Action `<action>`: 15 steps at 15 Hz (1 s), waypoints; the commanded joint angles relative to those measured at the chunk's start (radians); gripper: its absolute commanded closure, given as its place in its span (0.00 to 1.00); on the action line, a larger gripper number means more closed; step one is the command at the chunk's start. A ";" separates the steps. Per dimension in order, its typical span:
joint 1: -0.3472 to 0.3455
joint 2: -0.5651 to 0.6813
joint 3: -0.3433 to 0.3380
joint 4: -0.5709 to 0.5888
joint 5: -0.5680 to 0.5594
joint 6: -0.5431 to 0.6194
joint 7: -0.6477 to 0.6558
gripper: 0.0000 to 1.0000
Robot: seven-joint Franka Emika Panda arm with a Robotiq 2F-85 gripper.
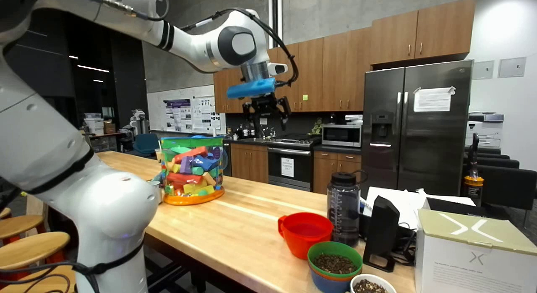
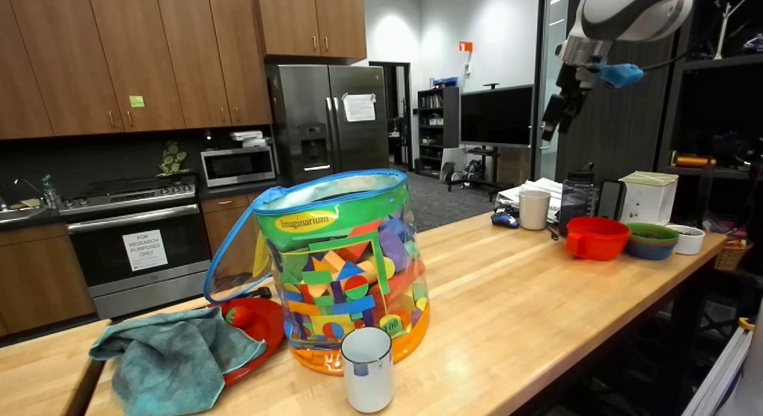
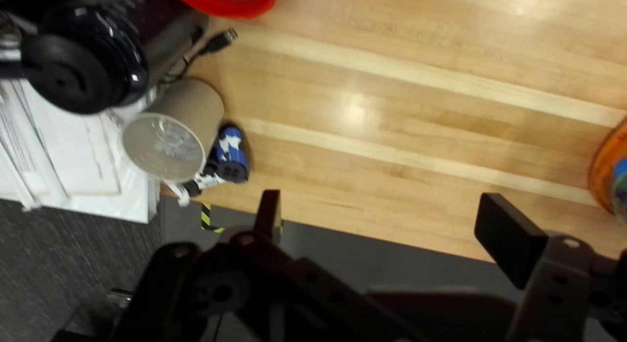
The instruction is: Remove one orange block from the toy bag
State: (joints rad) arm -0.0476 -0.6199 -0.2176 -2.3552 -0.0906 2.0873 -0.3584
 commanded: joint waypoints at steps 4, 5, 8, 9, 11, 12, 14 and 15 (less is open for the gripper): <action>0.147 0.177 -0.021 0.382 0.221 -0.159 -0.179 0.00; 0.164 0.191 -0.018 0.416 0.256 -0.172 -0.202 0.00; 0.201 0.224 0.000 0.477 0.360 -0.197 -0.251 0.00; 0.212 0.235 0.007 0.489 0.396 -0.203 -0.265 0.00; 0.231 0.256 0.026 0.508 0.467 -0.213 -0.286 0.00; 0.240 0.267 0.040 0.516 0.501 -0.218 -0.296 0.00; 0.252 0.287 0.068 0.530 0.554 -0.226 -0.315 0.00; 0.259 0.296 0.085 0.535 0.576 -0.227 -0.324 0.00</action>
State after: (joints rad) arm 0.1987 -0.3638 -0.1586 -1.8687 0.4227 1.8949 -0.6383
